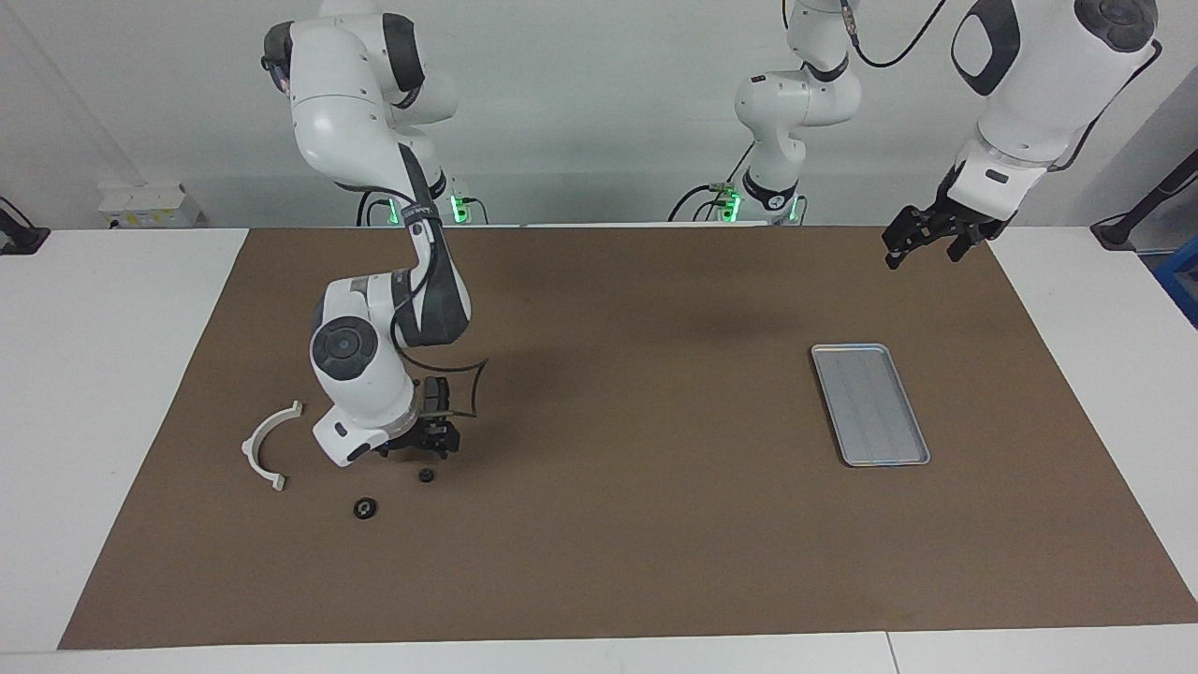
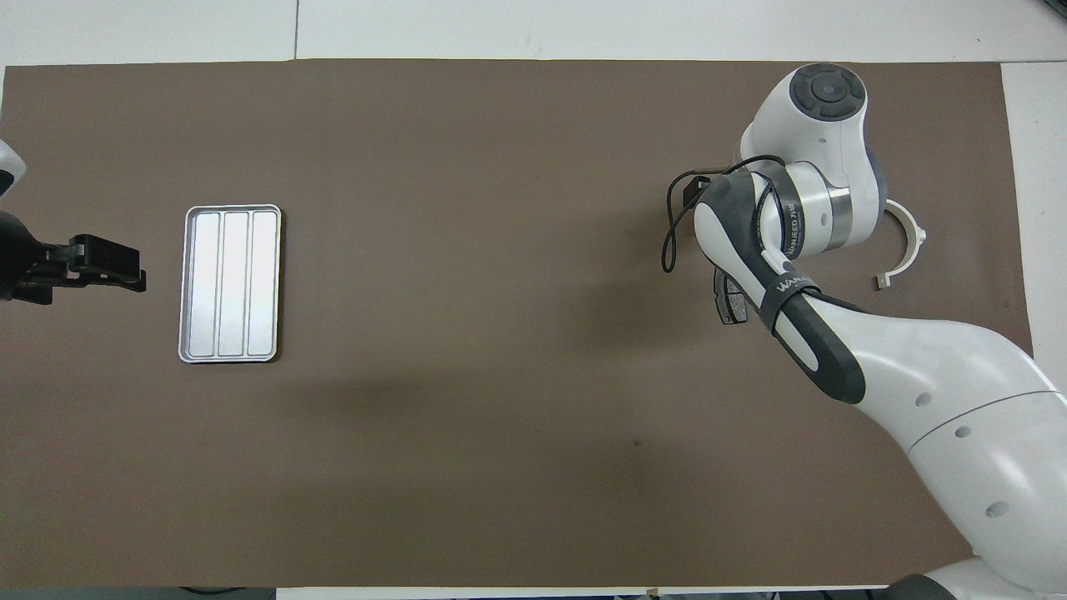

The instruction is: Pick bearing gear from pile to tray

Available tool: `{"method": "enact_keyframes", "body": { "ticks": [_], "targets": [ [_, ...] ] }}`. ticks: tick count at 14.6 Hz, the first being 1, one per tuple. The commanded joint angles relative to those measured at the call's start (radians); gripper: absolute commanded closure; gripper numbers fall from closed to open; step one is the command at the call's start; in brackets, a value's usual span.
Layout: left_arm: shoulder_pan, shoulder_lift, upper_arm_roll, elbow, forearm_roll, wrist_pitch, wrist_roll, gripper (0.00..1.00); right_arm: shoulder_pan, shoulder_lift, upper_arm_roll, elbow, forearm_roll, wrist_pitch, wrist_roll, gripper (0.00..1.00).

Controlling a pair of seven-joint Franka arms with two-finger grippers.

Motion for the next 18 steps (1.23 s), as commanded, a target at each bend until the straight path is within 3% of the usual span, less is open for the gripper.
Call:
{"method": "enact_keyframes", "body": {
  "ticks": [1,7,13,15,18],
  "targets": [
    [0.004,-0.013,-0.003,-0.01,0.004,-0.01,0.006,0.0,-0.001,0.028,-0.001,0.024,-0.019,0.038,0.034,0.0],
    [0.004,-0.013,-0.003,-0.01,0.004,-0.01,0.006,0.0,-0.012,0.034,0.002,0.022,-0.025,0.078,0.053,0.02],
    [0.004,-0.013,-0.003,-0.01,0.004,-0.008,0.006,0.0,-0.019,0.031,0.002,0.012,0.014,0.074,0.104,0.33],
    [0.004,-0.013,-0.003,-0.01,0.004,-0.008,0.006,0.0,-0.018,0.031,0.003,0.006,0.016,0.071,0.116,0.55],
    [0.006,-0.013,-0.003,-0.01,0.004,-0.01,0.006,0.0,-0.015,0.031,0.003,0.003,0.016,0.063,0.128,0.58]
  ]
}}
